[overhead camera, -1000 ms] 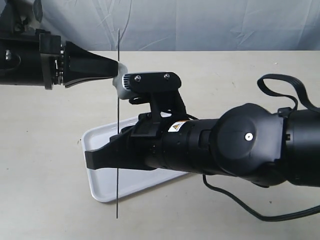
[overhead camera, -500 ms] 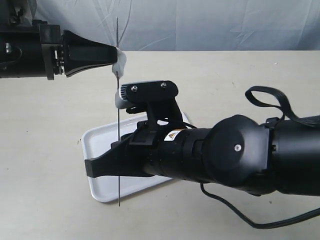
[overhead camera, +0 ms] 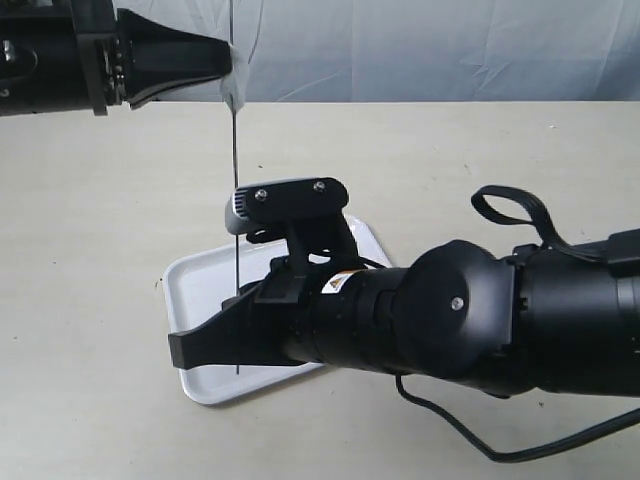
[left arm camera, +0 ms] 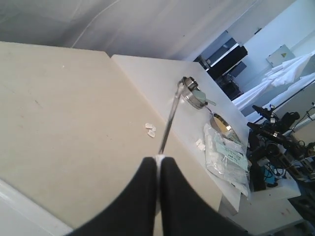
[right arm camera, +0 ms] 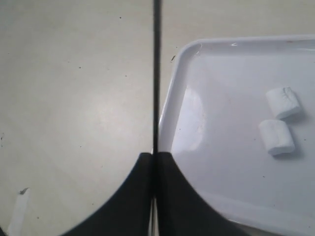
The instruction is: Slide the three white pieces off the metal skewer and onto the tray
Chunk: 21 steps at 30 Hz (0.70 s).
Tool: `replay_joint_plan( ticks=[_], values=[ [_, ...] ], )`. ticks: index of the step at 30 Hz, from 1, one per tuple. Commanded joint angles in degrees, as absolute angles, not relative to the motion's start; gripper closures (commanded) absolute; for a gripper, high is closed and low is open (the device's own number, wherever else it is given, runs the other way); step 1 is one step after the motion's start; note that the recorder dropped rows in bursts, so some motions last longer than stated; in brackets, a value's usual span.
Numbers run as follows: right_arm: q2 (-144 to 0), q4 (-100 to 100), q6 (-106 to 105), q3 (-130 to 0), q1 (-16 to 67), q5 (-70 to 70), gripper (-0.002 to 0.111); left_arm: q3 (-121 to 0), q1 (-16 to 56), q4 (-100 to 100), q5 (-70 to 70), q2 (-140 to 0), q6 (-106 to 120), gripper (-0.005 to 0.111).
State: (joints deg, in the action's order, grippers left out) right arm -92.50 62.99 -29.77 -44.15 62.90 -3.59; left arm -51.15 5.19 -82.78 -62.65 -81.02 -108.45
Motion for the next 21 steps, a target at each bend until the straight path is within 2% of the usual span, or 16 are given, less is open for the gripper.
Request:
replay_joint_plan(
  ticks=[1, 14, 21],
  values=[
    [-94.5, 63.2, -29.8, -42.0, 64.1, 8.8, 0.109, -55.9, 4.2, -65.1, -61.5, -80.0, -109.7, 0.107],
    [-93.8, 63.6, -29.9, -42.0, 64.0, 8.0, 0.109, -55.6, 4.2, -88.4, -56.7, -80.0, -116.7, 0.107],
    [-92.2, 63.5, -29.9, -42.0, 64.0, 6.9, 0.109, -55.1, 4.2, -88.8, -54.9, -80.0, -116.7, 0.107]
  ],
)
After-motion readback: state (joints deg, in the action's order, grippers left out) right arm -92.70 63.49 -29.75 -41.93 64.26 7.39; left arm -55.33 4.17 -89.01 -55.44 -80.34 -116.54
